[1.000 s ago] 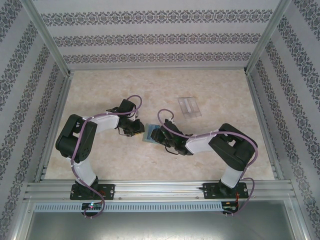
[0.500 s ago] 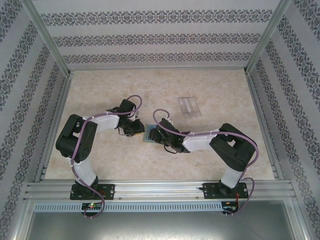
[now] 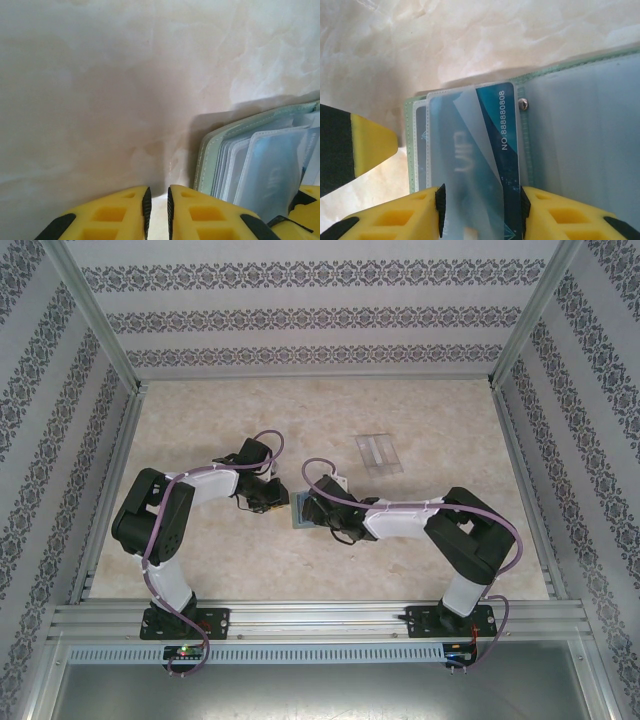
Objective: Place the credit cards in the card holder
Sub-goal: Insert the credit card into the card slot.
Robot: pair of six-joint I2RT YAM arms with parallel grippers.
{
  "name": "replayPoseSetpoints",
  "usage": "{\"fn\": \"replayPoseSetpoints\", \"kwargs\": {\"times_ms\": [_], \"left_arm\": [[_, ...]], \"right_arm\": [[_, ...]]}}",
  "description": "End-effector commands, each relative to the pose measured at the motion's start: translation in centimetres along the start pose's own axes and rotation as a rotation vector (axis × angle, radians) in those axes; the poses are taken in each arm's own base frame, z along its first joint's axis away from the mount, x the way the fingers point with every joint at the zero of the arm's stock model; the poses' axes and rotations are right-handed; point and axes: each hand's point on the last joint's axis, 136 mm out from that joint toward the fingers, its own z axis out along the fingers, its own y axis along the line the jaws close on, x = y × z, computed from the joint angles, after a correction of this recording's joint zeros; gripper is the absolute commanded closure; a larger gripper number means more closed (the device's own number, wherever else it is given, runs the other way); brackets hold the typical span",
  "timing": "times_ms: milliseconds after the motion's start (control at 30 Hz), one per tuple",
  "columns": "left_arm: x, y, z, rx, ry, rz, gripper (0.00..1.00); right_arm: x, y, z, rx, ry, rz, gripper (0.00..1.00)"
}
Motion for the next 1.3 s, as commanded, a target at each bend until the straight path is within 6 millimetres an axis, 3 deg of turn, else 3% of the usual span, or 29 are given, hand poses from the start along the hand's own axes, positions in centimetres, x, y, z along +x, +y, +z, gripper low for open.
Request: {"fn": "replayPoseSetpoints", "kwargs": {"times_ms": [0, 433, 633, 800, 1067, 1267], "left_arm": [[2.4, 0.7, 2.4, 0.007, 0.1, -0.017, 0.8], [2.6, 0.6, 2.6, 0.016, 0.105, -0.02, 0.81], [2.6, 0.6, 2.6, 0.02, 0.106, -0.024, 0.82], [2.5, 0.5, 2.4, 0.022, 0.102, -0.018, 0.82], [2.4, 0.5, 2.5, 0.028, 0.096, -0.026, 0.79], [1.7, 0.3, 2.1, 0.074, 0.083, -0.059, 0.77]], "right_arm": [[-0.1, -0.4, 0.0, 0.061, 0.001, -0.071, 0.55], [1.6, 2.5, 1.3, 0.004, 0.064, -0.189, 0.61], [1.5, 3.6, 0.9, -0.022, 0.057, -0.225, 0.63], [0.8, 3.1, 0.2, 0.003, 0.036, -0.248, 0.62], [-0.4, 2.2, -1.0, 0.039, 0.049, -0.293, 0.52], [-1.7, 2.1, -0.2, 0.053, 0.076, -0.309, 0.49]]}}
